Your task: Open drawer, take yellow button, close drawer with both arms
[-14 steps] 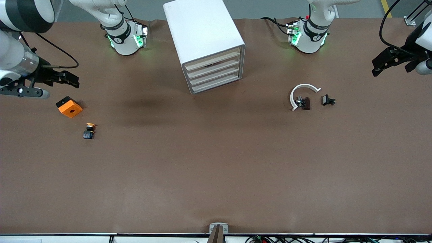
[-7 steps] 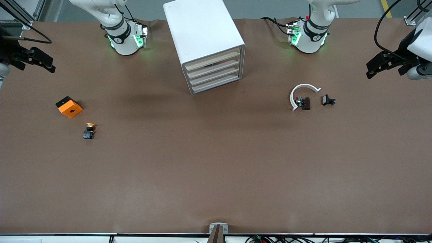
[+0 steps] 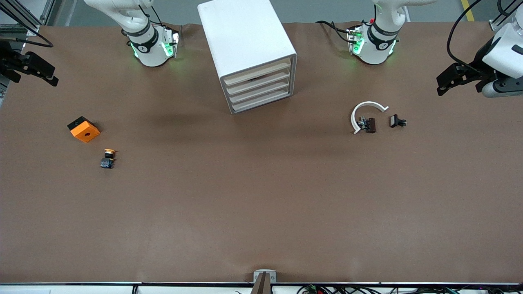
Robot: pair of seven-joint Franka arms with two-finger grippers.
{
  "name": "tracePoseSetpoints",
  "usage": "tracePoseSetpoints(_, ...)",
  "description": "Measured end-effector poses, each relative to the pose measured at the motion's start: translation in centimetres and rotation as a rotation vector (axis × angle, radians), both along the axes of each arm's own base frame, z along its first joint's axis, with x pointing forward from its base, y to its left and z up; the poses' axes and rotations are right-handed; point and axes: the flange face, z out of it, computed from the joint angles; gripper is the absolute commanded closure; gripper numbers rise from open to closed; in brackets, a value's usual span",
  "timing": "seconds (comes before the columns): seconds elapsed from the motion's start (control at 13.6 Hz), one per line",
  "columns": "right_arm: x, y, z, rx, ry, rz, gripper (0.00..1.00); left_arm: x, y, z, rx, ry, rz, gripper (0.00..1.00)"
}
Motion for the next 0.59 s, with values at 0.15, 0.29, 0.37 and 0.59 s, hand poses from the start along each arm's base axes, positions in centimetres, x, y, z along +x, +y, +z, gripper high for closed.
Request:
tracePoseSetpoints(0.15, 0.05, 0.00, 0.11, 0.001, -0.003, 0.000, 0.00, -0.04, 0.01, -0.07, 0.000, 0.004, 0.000, 0.00)
tracePoseSetpoints(0.29, 0.05, -0.01, 0.43, 0.000, -0.010, 0.000, 0.00, -0.05, 0.05, -0.08, 0.001, 0.005, 0.001, 0.00)
tracePoseSetpoints(0.37, 0.04, -0.04, 0.50, 0.000, -0.011, -0.001, 0.00, -0.04, 0.07, -0.07, 0.001, 0.005, 0.002, 0.00)
tracePoseSetpoints(0.59, 0.04, -0.07, 0.52, 0.001, -0.011, -0.002, 0.00, -0.04, 0.16, -0.07, 0.000, 0.005, 0.003, 0.00)
